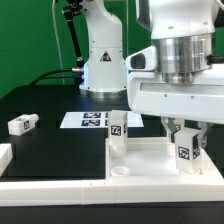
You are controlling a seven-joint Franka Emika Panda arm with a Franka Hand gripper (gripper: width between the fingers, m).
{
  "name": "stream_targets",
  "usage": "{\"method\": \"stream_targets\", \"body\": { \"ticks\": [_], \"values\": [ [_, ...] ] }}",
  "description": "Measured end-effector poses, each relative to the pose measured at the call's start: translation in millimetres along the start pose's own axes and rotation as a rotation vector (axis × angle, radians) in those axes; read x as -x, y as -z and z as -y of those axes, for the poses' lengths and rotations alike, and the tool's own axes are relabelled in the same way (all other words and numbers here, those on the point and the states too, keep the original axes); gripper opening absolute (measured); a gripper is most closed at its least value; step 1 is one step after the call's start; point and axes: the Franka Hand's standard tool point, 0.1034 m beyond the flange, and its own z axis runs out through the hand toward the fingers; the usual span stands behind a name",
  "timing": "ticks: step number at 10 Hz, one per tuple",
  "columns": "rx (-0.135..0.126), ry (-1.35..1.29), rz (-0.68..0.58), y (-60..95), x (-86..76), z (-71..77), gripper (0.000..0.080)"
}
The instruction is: Assemble square table
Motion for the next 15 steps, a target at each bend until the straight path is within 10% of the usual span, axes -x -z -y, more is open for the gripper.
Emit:
{"method": "stream_targets", "body": {
  "ticks": [4,9,15],
  "values": [
    [-0.001,-0.220,0.022,-2.2,7.8,0.3,0.0295],
    [0.003,0.574,-0.043,1.6,7.9,10.4,0.0635],
    [0.069,1.250,-0.051,0.9,1.2,4.7,0.0649]
  ]
}}
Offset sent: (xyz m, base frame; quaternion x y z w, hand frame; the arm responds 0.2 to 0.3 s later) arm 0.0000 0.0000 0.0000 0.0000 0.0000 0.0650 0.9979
